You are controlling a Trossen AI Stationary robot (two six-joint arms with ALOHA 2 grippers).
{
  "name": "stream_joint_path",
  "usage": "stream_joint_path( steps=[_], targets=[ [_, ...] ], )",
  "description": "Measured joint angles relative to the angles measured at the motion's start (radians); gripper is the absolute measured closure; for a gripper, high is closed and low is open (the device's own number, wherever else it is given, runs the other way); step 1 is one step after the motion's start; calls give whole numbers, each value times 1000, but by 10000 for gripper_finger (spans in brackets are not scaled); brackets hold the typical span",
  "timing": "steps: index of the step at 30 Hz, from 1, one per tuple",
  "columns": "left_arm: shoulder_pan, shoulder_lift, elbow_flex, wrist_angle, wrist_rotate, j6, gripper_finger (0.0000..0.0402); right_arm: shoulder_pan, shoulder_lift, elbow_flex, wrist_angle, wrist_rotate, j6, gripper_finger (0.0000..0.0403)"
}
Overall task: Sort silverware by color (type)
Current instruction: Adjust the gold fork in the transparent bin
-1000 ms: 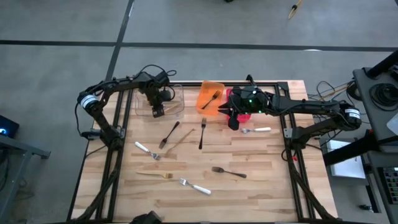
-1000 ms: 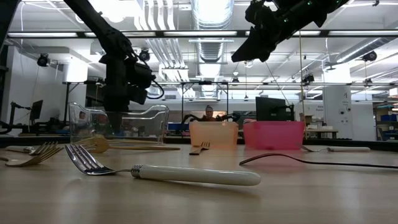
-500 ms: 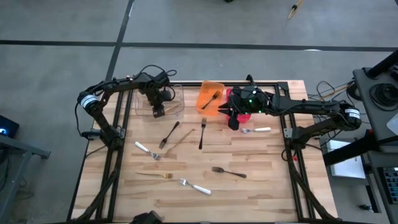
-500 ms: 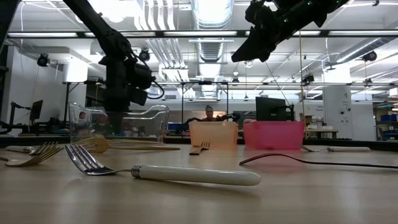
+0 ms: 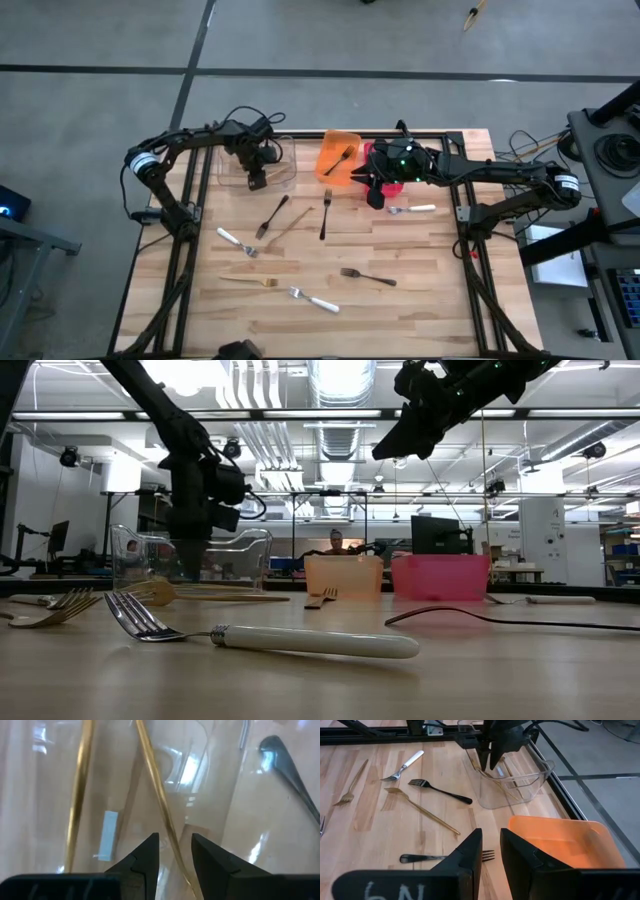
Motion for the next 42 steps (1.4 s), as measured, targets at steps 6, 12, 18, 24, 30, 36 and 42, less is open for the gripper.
stream_joint_path(
  steps=[6, 12, 18, 24, 30, 36, 42],
  targets=[
    [-2, 0, -36, 43, -1, 0, 306, 0, 0, 0, 0, 0, 0, 342],
    [-2, 0, -42, 70, -2, -2, 306, 0, 0, 0, 0, 0, 0, 342],
    [-2, 0, -49, 77, -2, -7, 306, 0, 0, 0, 0, 0, 0, 342],
    [-2, 0, -77, 89, -2, -7, 306, 0, 0, 0, 0, 0, 0, 342],
    [-2, 0, -83, 95, -29, -7, 320, 0, 0, 0, 0, 0, 0, 342],
    [-2, 0, -83, 99, -37, -7, 356, 0, 0, 0, 0, 0, 0, 342],
    [-2, 0, -83, 98, -40, -11, 396, 0, 0, 0, 0, 0, 0, 342]
  ],
)
